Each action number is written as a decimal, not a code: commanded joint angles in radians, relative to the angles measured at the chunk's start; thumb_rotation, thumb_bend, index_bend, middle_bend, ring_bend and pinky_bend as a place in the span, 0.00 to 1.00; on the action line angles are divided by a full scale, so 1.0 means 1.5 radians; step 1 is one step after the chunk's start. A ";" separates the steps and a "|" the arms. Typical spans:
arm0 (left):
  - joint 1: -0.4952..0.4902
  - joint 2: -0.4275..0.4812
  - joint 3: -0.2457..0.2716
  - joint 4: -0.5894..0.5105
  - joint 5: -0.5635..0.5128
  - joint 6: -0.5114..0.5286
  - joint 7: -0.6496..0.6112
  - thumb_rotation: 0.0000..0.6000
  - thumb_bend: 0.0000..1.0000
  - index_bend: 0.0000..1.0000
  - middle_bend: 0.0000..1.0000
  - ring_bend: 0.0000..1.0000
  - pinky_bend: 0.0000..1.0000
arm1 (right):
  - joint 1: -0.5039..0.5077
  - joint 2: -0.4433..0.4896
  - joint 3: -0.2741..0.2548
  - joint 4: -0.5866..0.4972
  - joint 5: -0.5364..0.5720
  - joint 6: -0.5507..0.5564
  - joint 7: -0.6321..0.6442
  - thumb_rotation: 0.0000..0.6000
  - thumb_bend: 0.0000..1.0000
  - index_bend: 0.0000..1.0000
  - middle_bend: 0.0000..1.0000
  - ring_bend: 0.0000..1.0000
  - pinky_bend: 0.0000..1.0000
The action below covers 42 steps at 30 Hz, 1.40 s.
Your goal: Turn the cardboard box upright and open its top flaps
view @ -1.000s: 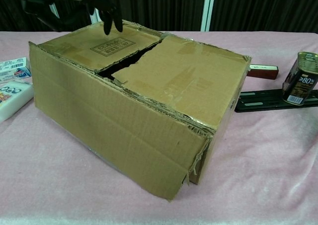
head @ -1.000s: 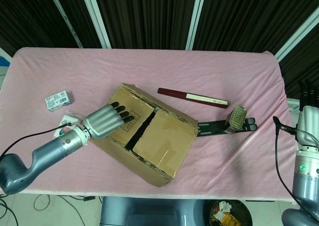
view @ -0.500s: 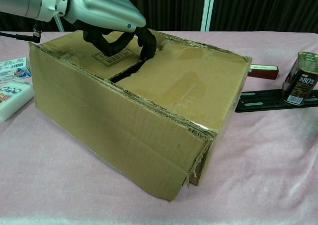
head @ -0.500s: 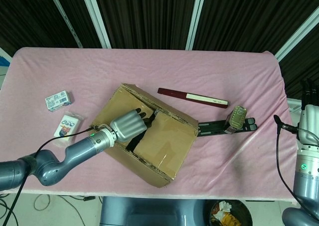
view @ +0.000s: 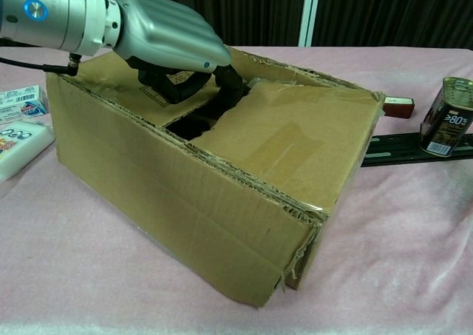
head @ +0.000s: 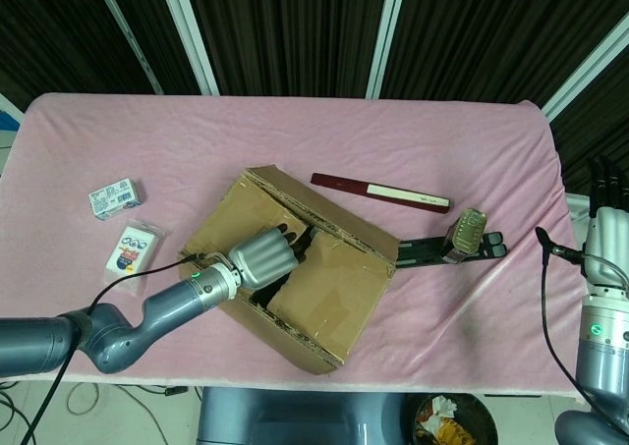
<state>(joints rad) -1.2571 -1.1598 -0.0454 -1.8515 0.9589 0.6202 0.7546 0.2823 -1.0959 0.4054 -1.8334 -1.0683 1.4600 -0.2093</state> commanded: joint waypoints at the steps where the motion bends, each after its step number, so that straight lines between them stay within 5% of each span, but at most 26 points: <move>1: -0.008 0.013 0.009 -0.008 -0.010 0.009 0.008 1.00 1.00 0.28 0.54 0.24 0.27 | 0.001 0.001 -0.001 -0.002 0.000 0.000 0.002 1.00 0.25 0.00 0.00 0.00 0.23; 8: -0.023 0.046 0.021 -0.030 -0.023 0.028 0.018 1.00 1.00 0.35 0.71 0.31 0.27 | 0.003 -0.001 -0.003 -0.001 -0.003 0.005 0.004 1.00 0.26 0.00 0.00 0.00 0.23; 42: 0.030 0.312 -0.010 -0.133 0.044 0.082 -0.067 1.00 1.00 0.38 0.74 0.33 0.26 | 0.008 -0.004 -0.010 -0.005 -0.011 0.020 0.008 1.00 0.26 0.00 0.00 0.00 0.23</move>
<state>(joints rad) -1.2204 -0.7009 -0.0586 -2.0467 1.0179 0.7416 0.6621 0.2946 -1.1023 0.3901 -1.8406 -1.0845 1.4899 -0.1971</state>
